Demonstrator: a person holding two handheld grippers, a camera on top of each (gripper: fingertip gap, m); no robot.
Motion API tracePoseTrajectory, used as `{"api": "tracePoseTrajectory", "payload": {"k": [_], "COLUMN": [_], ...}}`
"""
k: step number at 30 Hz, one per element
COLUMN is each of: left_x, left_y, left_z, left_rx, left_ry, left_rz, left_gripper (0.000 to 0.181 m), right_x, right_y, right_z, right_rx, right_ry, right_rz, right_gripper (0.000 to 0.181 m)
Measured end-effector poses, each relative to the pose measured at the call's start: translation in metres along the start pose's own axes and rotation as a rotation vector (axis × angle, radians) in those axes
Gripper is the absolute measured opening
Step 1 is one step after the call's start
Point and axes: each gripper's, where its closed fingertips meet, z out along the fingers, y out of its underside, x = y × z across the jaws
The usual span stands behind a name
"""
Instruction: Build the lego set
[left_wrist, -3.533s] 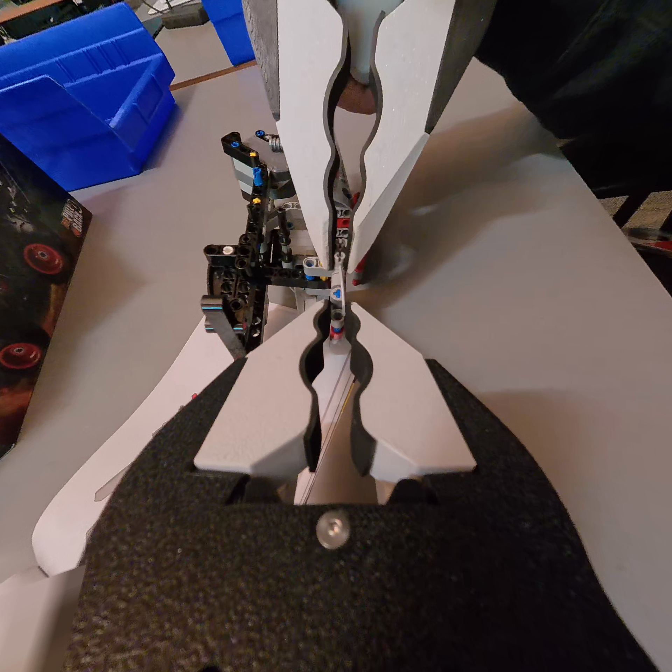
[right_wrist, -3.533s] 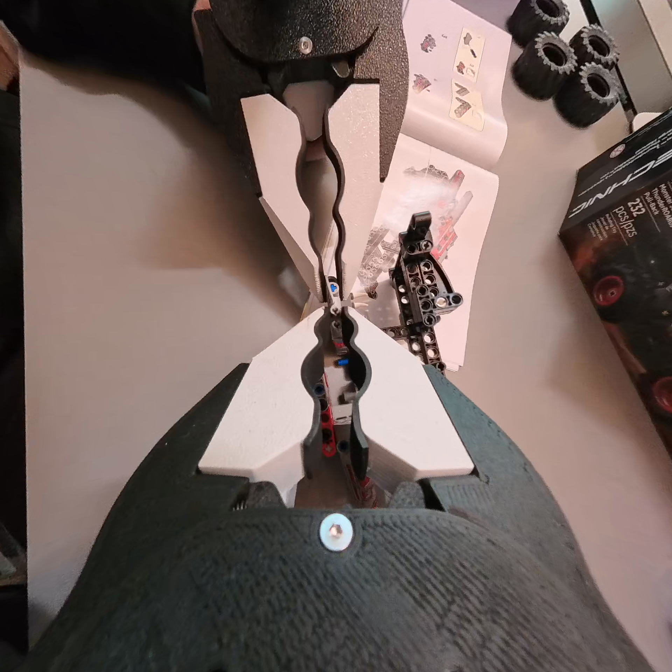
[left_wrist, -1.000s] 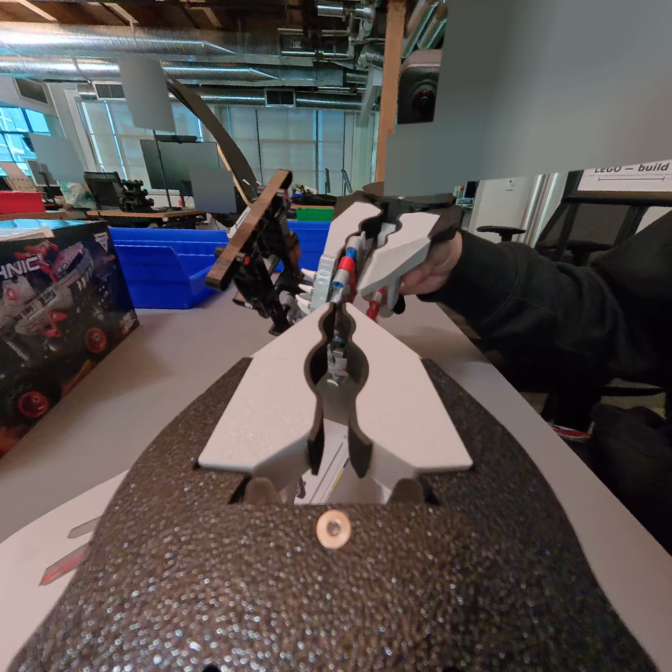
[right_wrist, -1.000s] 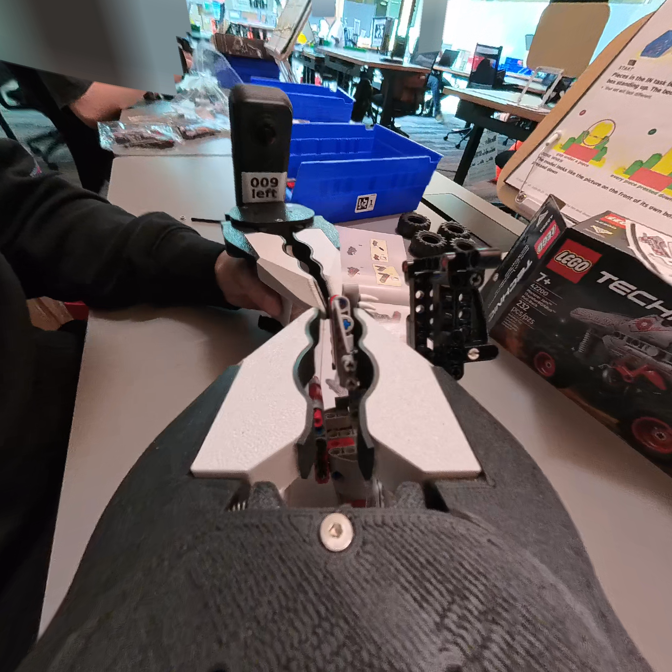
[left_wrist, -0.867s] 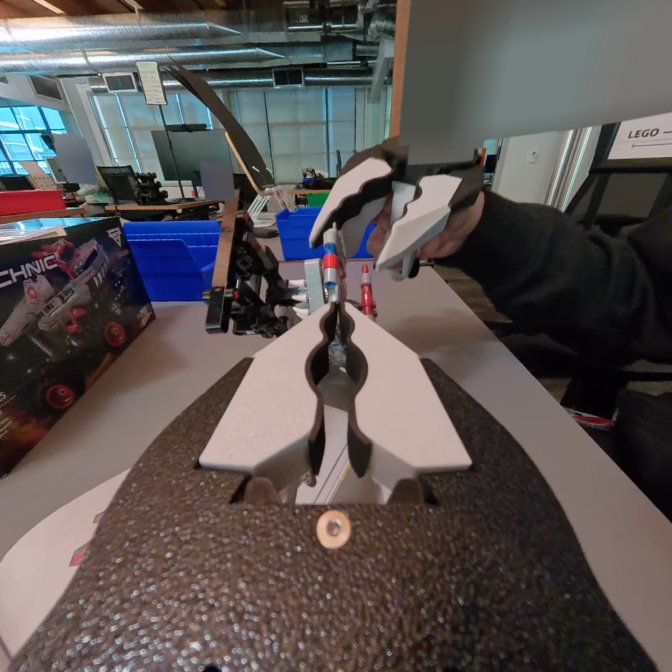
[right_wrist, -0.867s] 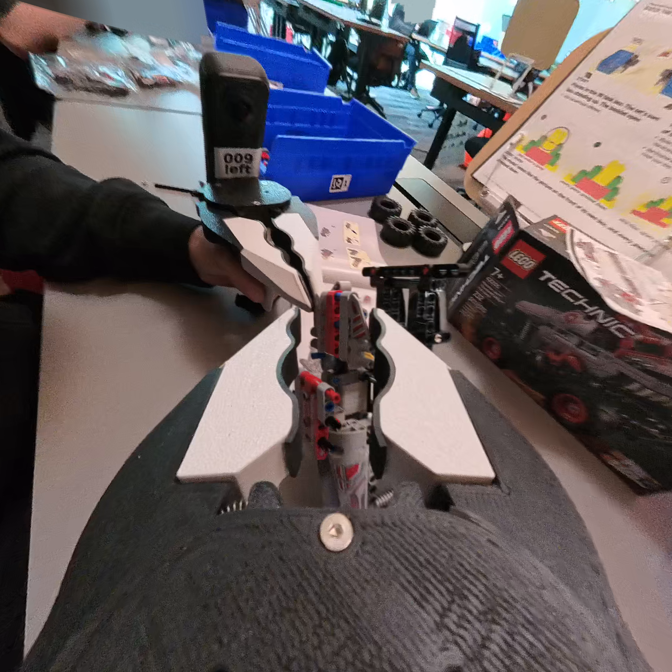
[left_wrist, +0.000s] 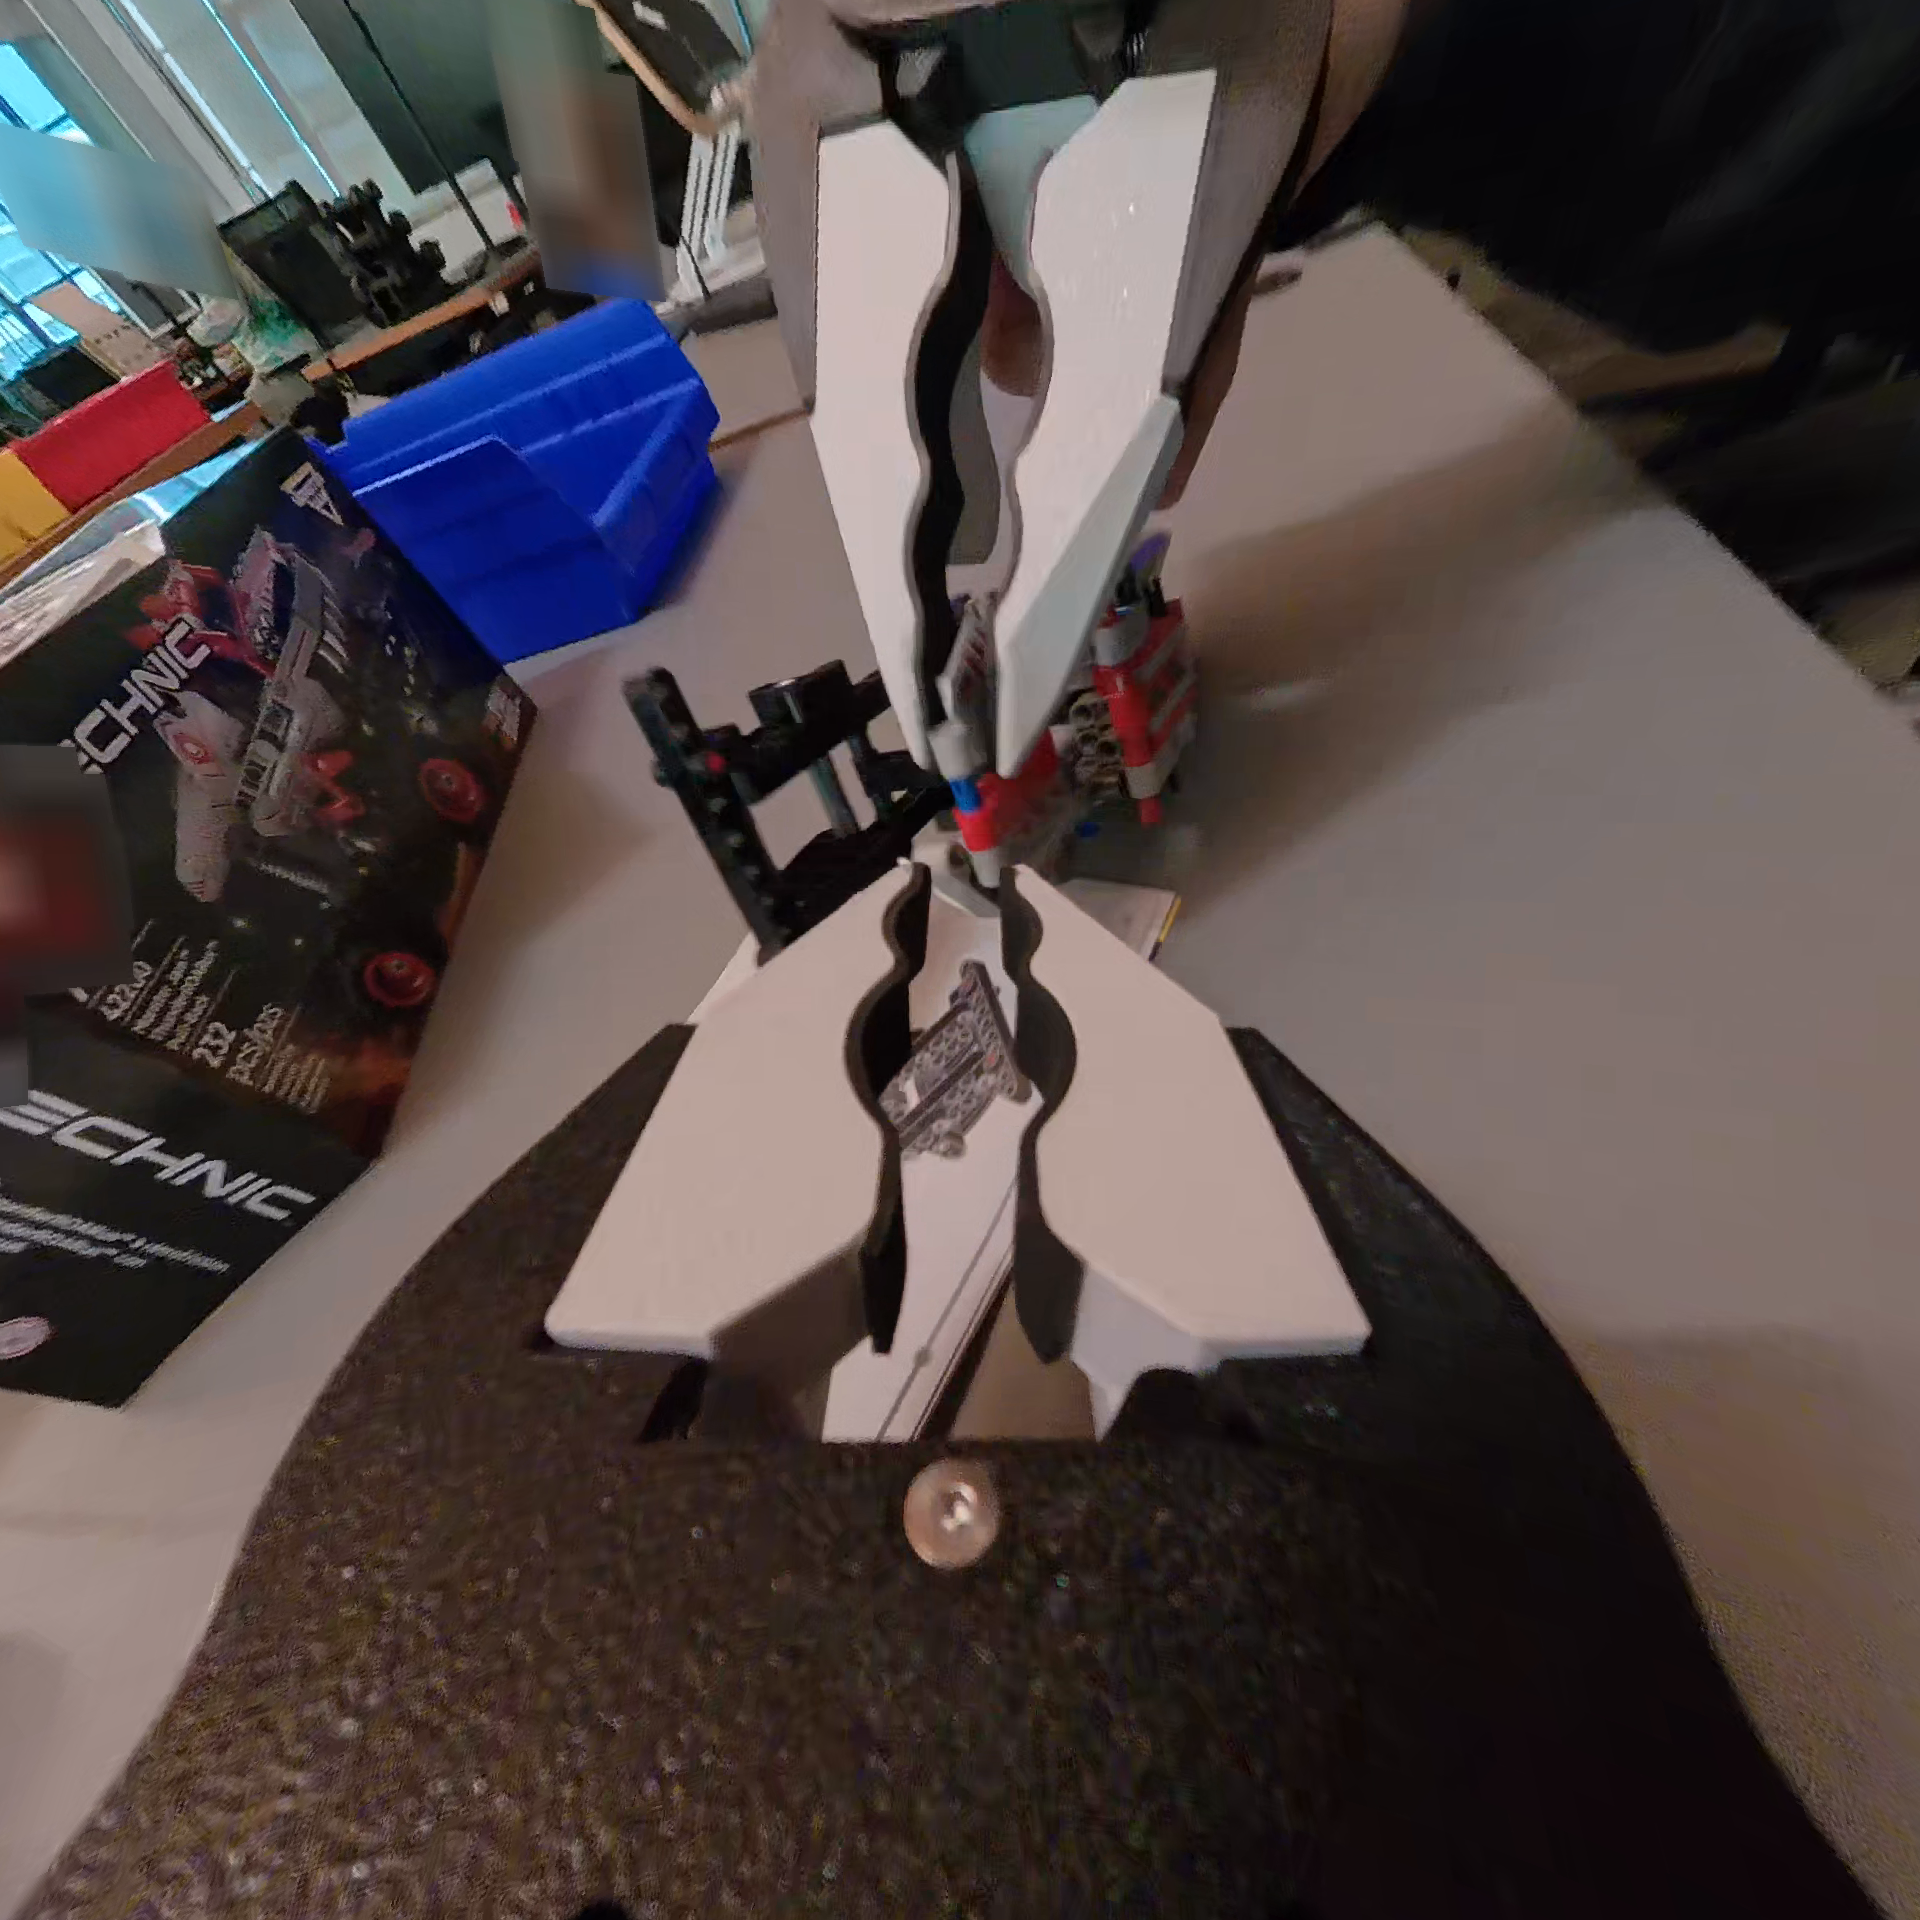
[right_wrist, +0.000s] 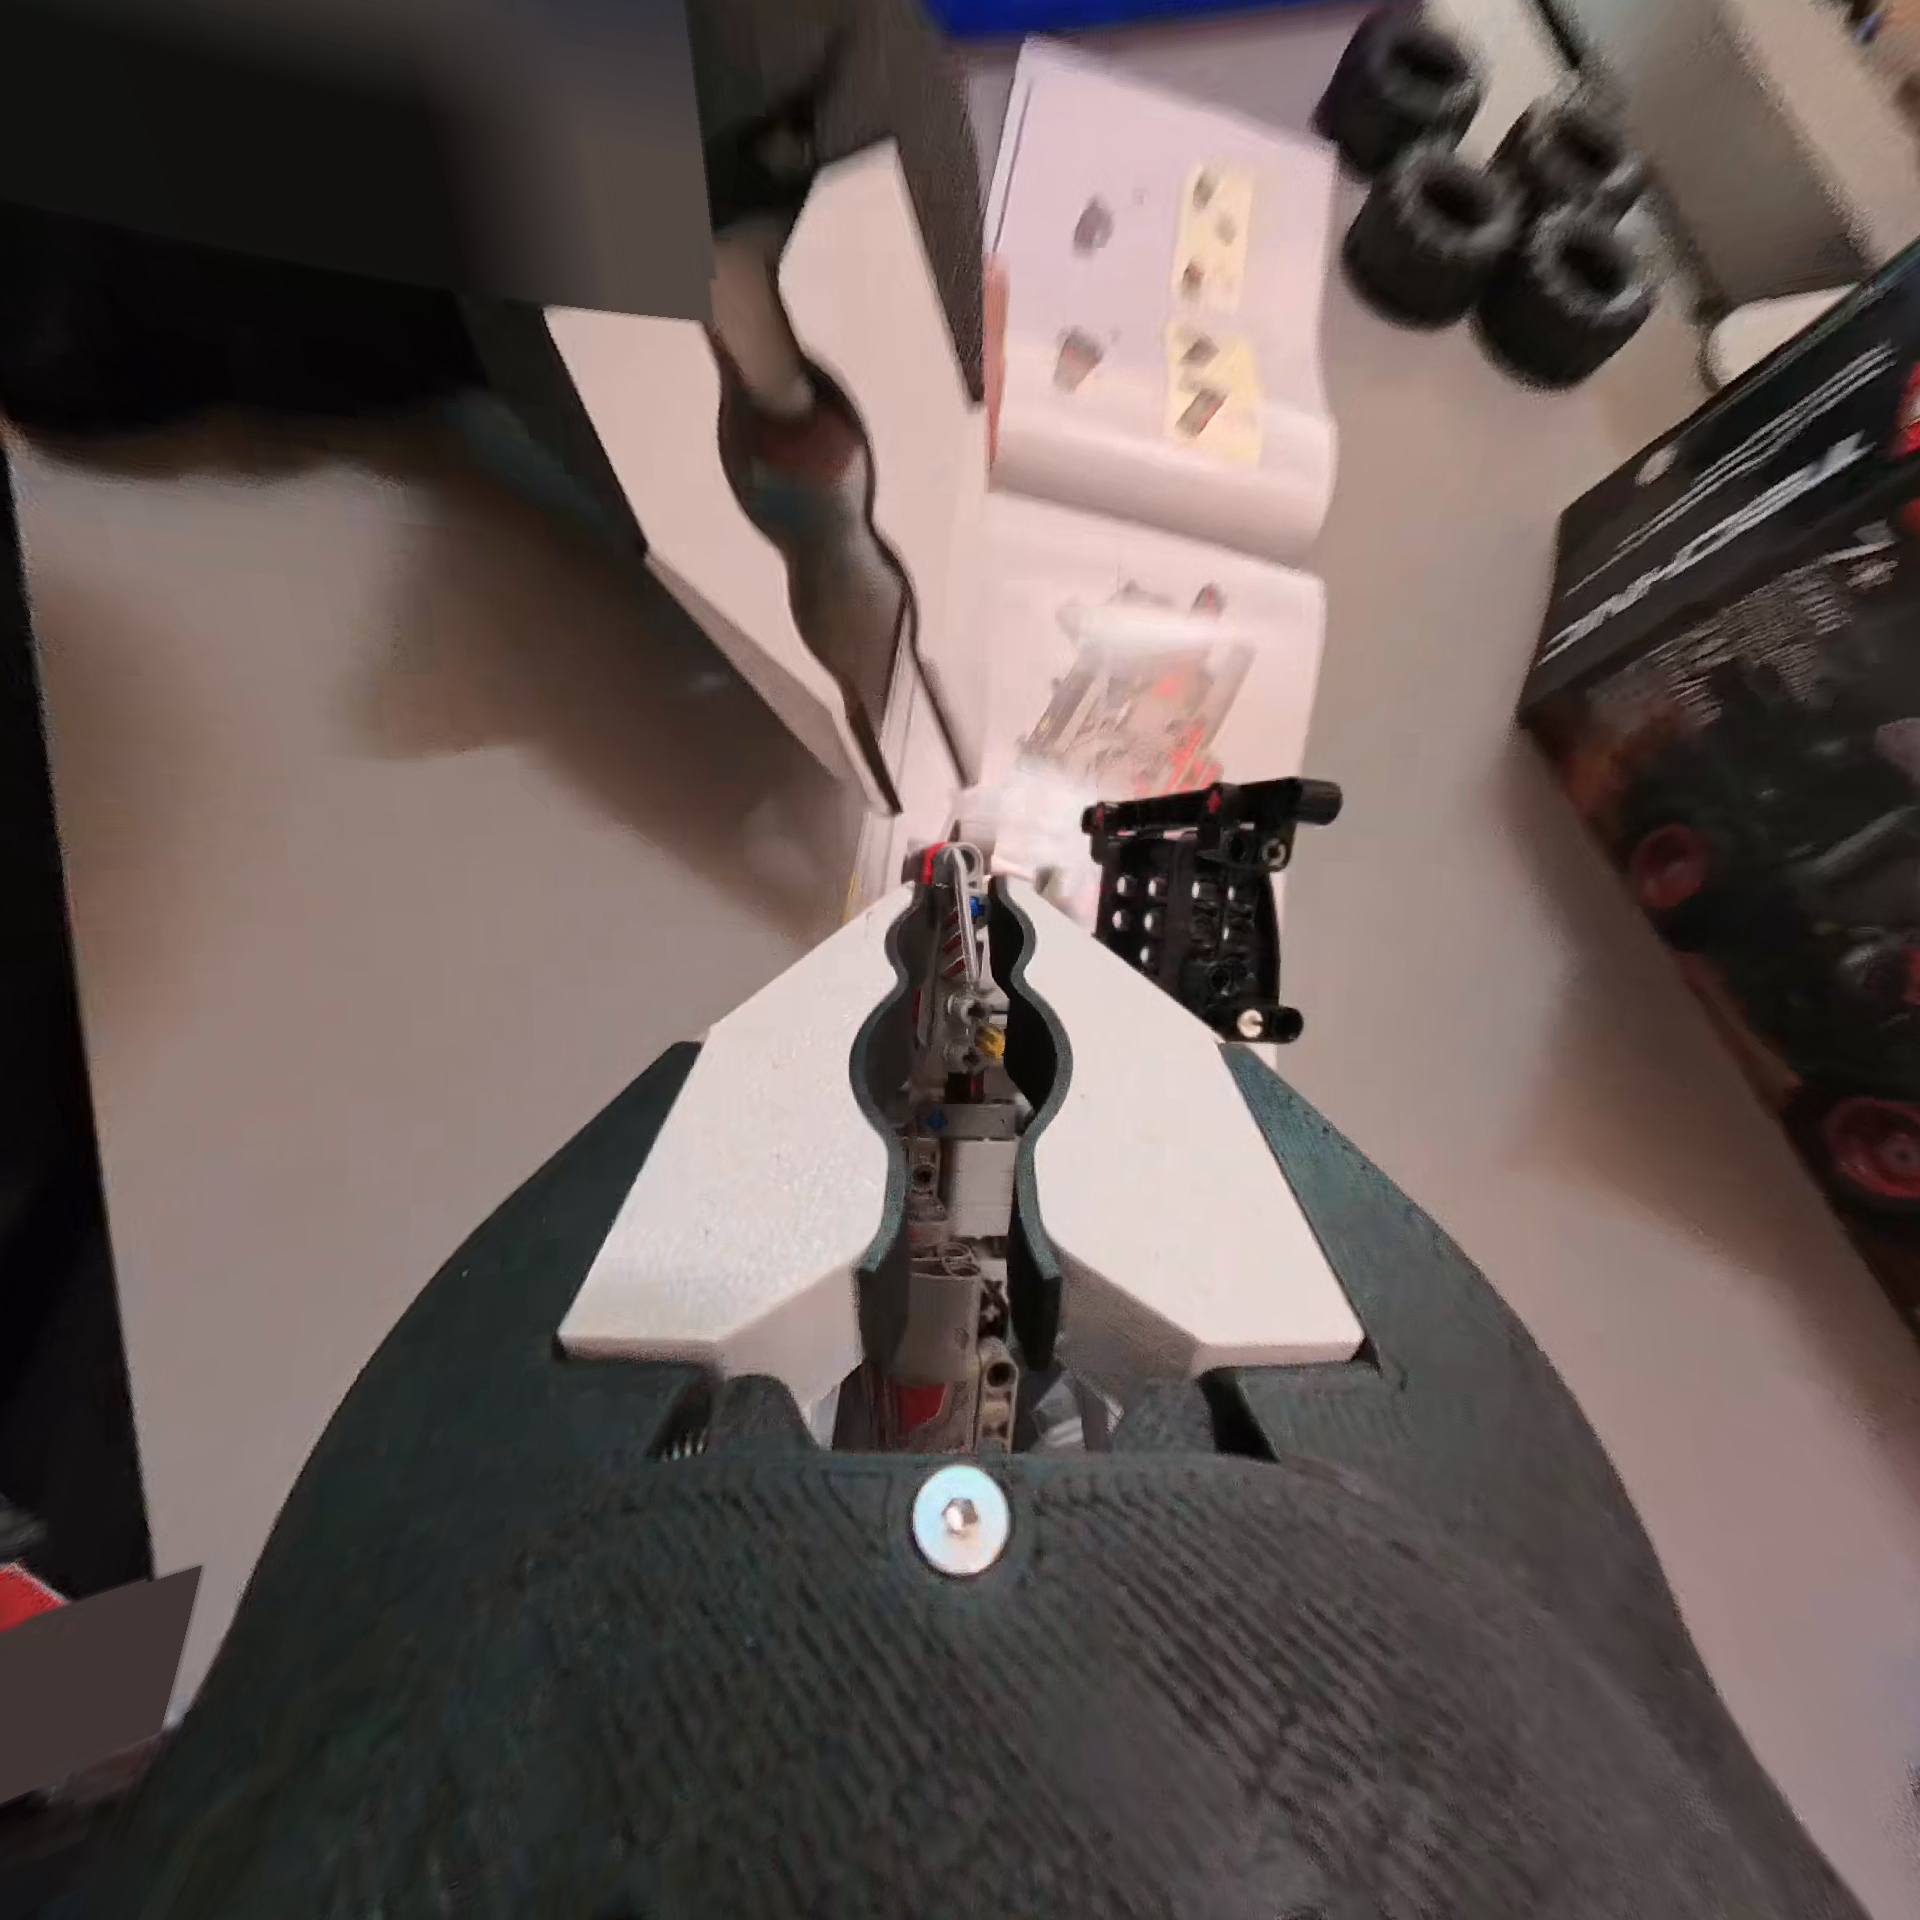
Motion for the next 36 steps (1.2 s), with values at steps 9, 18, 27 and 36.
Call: {"api": "tracePoseTrajectory", "payload": {"k": [9, 18, 27, 36], "left_x": [0.008, 0.02, 0.022, 0.021], "left_y": [0.017, 0.021, 0.031, 0.033], "left_z": [0.012, 0.016, 0.031, 0.036], "left_rx": [-0.087, -0.113, -0.167, -0.174], "left_ry": [0.064, 0.161, 0.199, 0.321], "left_rz": [-0.066, -0.033, 0.102, 0.065], "left_gripper": [0.014, 0.016, 0.007, 0.005], "right_x": [-0.013, -0.018, -0.016, -0.013], "right_y": [0.02, 0.022, 0.026, 0.023], "right_z": [0.017, 0.01, 0.019, 0.019], "right_rx": [-0.151, -0.254, -0.336, -0.341], "right_ry": [-0.053, -0.048, -0.069, -0.035], "right_rz": [-0.057, -0.175, -0.192, -0.211], "right_gripper": [0.006, 0.015, 0.007, 0.006]}}
